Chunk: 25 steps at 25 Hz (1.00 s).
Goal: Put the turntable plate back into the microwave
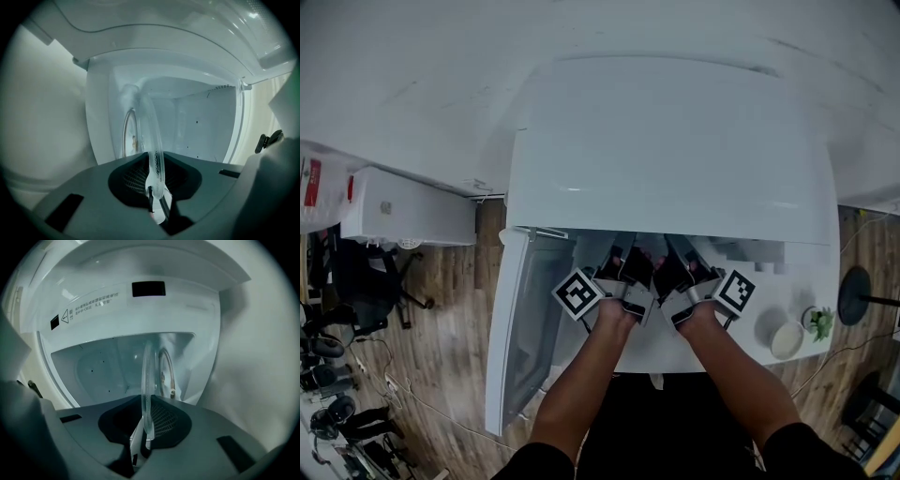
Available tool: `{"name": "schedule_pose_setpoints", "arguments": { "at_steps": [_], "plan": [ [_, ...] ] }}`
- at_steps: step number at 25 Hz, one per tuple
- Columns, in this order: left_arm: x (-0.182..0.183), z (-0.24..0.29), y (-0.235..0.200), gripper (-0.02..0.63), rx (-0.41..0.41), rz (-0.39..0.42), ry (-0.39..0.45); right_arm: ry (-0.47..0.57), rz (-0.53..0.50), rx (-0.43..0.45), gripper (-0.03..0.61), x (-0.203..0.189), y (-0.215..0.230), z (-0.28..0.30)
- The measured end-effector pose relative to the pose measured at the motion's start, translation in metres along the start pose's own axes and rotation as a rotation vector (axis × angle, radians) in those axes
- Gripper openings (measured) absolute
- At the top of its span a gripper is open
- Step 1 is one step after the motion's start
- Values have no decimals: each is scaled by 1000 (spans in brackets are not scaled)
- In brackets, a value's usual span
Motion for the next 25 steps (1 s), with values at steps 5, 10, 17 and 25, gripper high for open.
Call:
{"name": "schedule_pose_setpoints", "arguments": {
  "at_steps": [5, 10, 17, 25],
  "plan": [
    [3, 6, 3, 98, -14, 33, -9, 26, 28, 24, 75, 3, -3, 9],
    [-1, 6, 7, 104, -2, 61, -8, 53, 31, 15, 78, 7, -2, 10],
    [-12, -16, 1, 63, 57, 68, 8, 64, -26, -61, 68, 10, 1, 12],
    [-9, -19, -11, 49, 100, 36, 42, -53, -235, -308, 74, 5, -7, -8]
  ]
}}
Point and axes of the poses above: the fingertips, and each gripper's own axes: z forward along the fingers, y to its right, x out of its top, the point moved 8 cm from there along -z, backward along the fingers, and after that the axes turned 1 degree about -x, right-handed, at the moved point
